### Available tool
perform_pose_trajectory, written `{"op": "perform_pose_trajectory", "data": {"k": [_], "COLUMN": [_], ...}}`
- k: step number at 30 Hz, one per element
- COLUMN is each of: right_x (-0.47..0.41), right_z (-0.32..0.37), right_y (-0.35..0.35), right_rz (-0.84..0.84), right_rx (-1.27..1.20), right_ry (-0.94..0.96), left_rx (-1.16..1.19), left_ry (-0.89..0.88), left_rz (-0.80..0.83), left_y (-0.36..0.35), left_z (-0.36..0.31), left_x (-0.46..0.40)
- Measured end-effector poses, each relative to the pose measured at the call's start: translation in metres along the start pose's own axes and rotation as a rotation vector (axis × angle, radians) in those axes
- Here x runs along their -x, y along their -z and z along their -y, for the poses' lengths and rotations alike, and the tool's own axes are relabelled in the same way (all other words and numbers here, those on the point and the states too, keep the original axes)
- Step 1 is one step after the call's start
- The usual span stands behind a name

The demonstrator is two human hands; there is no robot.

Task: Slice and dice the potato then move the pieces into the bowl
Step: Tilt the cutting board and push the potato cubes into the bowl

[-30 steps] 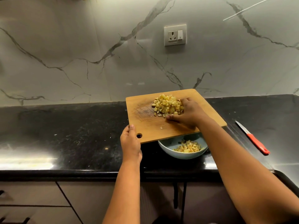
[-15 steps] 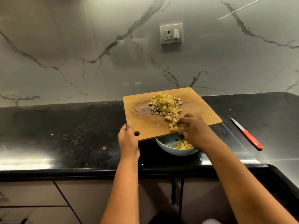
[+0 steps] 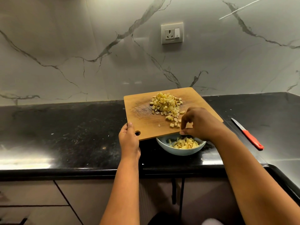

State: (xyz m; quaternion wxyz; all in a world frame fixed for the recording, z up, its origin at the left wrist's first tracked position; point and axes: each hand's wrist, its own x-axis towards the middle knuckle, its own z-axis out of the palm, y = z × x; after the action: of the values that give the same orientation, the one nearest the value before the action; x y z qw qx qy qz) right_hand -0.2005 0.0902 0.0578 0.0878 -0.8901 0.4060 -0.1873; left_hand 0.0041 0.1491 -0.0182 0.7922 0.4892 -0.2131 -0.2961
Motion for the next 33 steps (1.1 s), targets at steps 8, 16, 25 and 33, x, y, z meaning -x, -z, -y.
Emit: {"op": "perform_pose_trajectory", "data": {"k": [8,16,25,33], "right_x": [-0.044,-0.013,0.022,-0.01], "right_z": [0.001,-0.001,-0.012,-0.014], "right_y": [-0.03,-0.038,-0.014,-0.014], "right_rz": [-0.026,-0.117,-0.056,-0.143], "right_rx": [-0.088,-0.056,-0.108,-0.08], "right_ry": [-0.013,0.119,-0.017,-0.077], "left_rx": [-0.018,-0.009,-0.003,-0.001], "left_ry": [-0.036,-0.02,-0.017,-0.016], "left_rz": [-0.007,-0.006,0.004,0.001], "left_y": [0.001,0.001,0.002,0.001], "left_z": [0.003,0.004,0.004,0.004], "left_x": [-0.003,-0.005,-0.004,-0.004]}}
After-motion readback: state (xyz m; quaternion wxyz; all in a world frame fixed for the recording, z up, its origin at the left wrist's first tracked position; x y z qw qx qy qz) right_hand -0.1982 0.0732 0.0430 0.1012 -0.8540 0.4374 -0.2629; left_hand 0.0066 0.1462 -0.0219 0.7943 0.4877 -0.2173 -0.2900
